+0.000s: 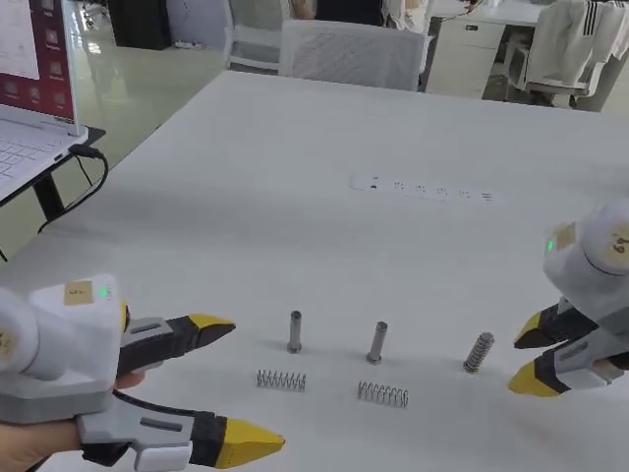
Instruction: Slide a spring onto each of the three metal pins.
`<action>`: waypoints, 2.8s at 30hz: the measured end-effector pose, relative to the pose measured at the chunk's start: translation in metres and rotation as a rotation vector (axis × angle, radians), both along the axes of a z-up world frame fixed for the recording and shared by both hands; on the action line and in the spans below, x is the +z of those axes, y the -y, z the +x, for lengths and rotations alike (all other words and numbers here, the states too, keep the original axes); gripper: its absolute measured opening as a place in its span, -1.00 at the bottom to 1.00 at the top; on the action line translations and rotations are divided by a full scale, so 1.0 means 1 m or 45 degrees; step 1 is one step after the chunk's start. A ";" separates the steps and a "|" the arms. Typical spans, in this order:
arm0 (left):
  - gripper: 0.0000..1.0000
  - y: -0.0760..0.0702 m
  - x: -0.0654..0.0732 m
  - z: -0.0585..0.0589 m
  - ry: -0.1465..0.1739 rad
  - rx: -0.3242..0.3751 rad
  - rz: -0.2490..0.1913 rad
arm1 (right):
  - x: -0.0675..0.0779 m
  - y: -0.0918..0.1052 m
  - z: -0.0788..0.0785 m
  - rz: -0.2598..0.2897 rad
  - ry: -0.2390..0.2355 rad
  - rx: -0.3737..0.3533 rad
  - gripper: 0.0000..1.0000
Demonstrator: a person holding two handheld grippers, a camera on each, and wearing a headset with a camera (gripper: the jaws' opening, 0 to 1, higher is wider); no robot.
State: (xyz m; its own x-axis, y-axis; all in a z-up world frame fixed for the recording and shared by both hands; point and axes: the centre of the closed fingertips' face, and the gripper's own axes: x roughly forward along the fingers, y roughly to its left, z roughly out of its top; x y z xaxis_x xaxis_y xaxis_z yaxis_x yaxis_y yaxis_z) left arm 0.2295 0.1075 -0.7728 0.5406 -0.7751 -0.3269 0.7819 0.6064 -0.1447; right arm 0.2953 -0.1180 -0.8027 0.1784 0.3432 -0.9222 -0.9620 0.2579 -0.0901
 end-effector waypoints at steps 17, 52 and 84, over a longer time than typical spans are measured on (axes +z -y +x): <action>0.59 -0.001 0.002 -0.003 0.004 0.014 0.001 | -0.003 -0.029 -0.050 0.023 -0.080 0.127 -0.45; 0.57 -0.006 0.000 -0.007 0.004 0.029 -0.008 | -0.045 -0.106 -0.025 -0.030 -0.059 0.296 -0.63; 0.47 -0.004 0.000 -0.009 -0.010 0.016 -0.022 | -0.056 -0.106 -0.023 -0.050 -0.086 0.305 -0.83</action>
